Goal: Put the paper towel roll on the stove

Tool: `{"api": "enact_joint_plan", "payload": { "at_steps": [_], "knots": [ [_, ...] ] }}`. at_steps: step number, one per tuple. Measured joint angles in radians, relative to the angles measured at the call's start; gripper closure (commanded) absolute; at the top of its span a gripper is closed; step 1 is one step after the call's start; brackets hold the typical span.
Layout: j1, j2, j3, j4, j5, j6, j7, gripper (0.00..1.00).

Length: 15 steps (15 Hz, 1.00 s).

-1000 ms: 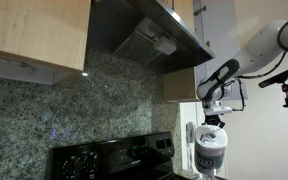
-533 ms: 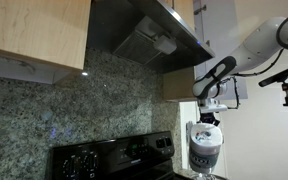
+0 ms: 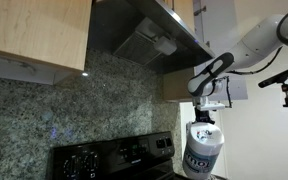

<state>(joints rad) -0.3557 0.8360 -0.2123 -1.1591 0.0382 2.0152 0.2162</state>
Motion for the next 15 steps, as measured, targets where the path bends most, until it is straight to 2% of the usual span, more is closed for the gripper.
{"api": "enact_joint_plan", "payload": {
  "at_steps": [8,15],
  "knots": [
    [0.005,-0.003,-0.004,0.02,-0.15,-0.005,-0.185,1.0],
    [-0.003,-0.002,0.024,0.051,-0.157,-0.046,-0.528,1.0]
  ]
}}
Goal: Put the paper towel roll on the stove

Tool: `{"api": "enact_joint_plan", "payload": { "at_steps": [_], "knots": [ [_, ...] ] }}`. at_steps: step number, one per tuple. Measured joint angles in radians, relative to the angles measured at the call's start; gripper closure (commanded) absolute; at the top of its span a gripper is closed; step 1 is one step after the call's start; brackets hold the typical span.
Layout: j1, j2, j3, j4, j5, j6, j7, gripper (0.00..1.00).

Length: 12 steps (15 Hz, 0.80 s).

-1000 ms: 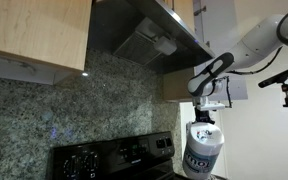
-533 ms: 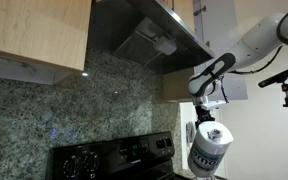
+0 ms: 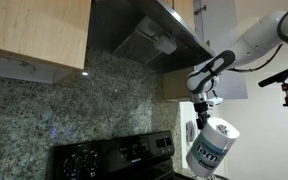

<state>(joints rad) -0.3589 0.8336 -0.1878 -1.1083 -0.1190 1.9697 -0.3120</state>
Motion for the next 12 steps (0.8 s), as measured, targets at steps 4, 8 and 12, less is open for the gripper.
{"api": "enact_joint_plan", "payload": {
  "at_steps": [4,8,12],
  "knots": [
    [-0.004,0.001,0.012,0.012,-0.001,-0.003,-0.125,0.99],
    [-0.003,0.001,0.011,0.013,-0.001,-0.007,-0.137,1.0],
    [-0.004,0.012,0.01,0.009,0.0,-0.008,-0.126,1.0]
  ]
}}
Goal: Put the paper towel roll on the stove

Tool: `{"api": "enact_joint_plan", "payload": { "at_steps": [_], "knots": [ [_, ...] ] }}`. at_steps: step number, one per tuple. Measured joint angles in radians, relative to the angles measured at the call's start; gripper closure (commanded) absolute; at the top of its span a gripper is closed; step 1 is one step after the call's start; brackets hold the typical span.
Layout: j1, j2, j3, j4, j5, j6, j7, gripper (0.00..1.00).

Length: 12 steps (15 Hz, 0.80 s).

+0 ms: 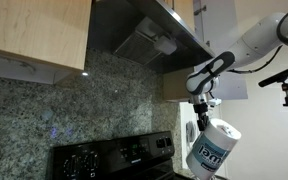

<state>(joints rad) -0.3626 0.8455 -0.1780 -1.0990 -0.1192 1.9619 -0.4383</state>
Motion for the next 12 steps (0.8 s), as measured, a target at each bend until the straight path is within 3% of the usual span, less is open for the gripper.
{"api": "enact_joint_plan", "payload": {
  "at_steps": [12],
  "knots": [
    [0.02,0.018,-0.039,0.001,-0.035,-0.08,0.074,1.0]
  ]
}}
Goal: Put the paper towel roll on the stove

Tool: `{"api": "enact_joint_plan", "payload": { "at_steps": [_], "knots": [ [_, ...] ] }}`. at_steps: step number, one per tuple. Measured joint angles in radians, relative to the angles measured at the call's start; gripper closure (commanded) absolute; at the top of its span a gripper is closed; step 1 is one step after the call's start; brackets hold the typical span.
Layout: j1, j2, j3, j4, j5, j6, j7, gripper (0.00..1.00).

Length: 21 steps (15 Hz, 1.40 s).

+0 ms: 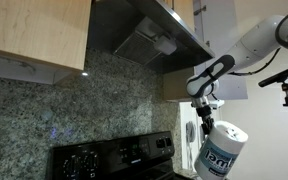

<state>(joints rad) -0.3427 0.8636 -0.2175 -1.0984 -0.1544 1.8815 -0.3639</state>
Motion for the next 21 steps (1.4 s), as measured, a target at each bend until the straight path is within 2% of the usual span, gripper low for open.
{"api": "enact_joint_plan", "payload": {
  "at_steps": [1,2,4,12,14,17,21],
  "knots": [
    [0.008,0.0,-0.011,0.0,-0.017,-0.001,0.02,1.0],
    [0.015,0.0,-0.019,0.0,-0.032,-0.005,0.035,0.74],
    [0.027,0.0,-0.032,0.002,-0.058,-0.023,0.04,0.66],
    [0.042,0.0,-0.043,0.022,-0.084,-0.067,0.04,0.05],
    [0.042,0.0,-0.043,0.024,-0.084,-0.067,0.04,0.0],
    [0.041,0.0,-0.042,0.026,-0.083,-0.058,0.039,0.0],
    [0.039,0.0,-0.042,0.026,-0.083,0.018,0.04,0.0]
  ]
}}
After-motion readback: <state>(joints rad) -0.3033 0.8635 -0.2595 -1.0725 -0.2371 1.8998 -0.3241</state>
